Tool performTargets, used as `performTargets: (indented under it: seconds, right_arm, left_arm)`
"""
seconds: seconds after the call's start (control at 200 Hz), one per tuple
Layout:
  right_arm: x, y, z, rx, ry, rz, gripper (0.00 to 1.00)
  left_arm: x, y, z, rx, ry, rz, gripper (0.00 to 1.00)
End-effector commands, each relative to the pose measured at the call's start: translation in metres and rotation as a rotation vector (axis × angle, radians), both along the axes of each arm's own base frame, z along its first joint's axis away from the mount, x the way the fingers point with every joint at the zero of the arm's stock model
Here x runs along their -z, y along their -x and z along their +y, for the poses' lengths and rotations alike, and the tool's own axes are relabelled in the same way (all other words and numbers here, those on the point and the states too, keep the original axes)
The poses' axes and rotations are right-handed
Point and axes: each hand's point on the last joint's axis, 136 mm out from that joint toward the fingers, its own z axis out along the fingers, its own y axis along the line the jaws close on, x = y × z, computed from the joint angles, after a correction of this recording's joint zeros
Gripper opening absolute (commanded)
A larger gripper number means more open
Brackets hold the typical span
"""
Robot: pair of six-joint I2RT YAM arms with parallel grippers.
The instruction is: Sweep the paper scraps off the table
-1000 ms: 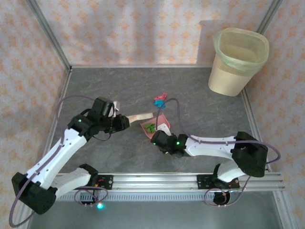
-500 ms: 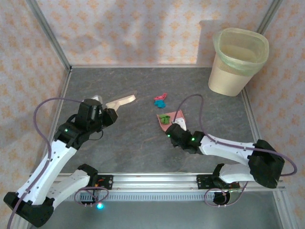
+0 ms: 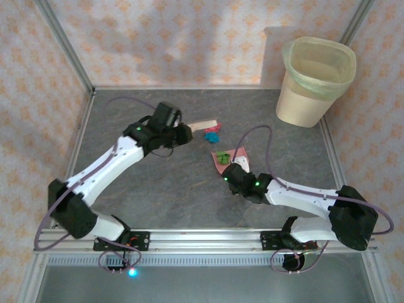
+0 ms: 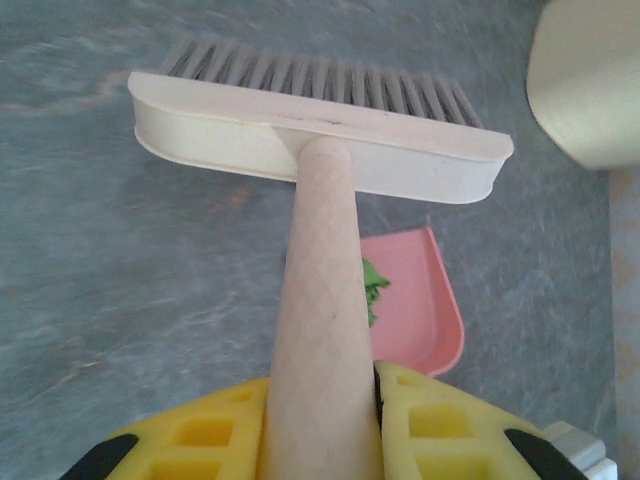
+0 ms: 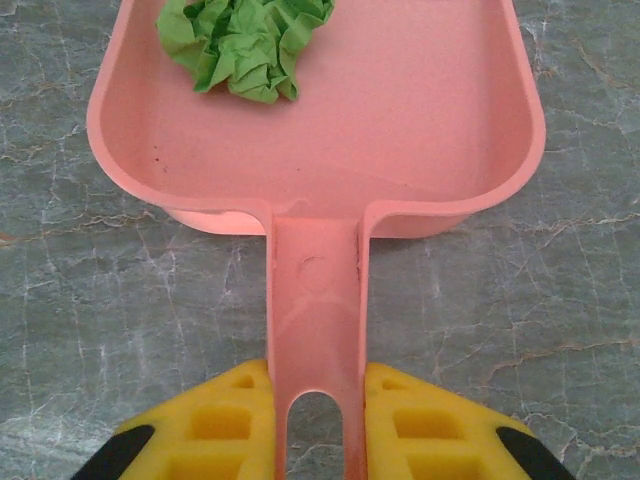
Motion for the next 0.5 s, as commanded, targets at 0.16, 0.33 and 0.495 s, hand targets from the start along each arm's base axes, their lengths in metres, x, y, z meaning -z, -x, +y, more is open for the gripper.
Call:
performTargets:
  seconds: [0.16, 0.33, 0.495]
  right_arm:
    - [0.004, -0.002, -0.008, 0.022, 0.046, 0.001, 0.0]
    - [0.006, -0.002, -0.009, 0.017, 0.061, 0.008, 0.0]
    - [0.008, -0.002, -0.009, 0.017, 0.069, 0.013, 0.0]
  left_arm:
    - [0.008, -0.03, -0.053, 0.119, -0.037, 0.004, 0.0]
    - [0.026, -0.042, -0.066, 0.15, -0.071, 0.052, 0.0]
    - [0.035, -0.036, -0.079, 0.198, -0.069, 0.08, 0.0]
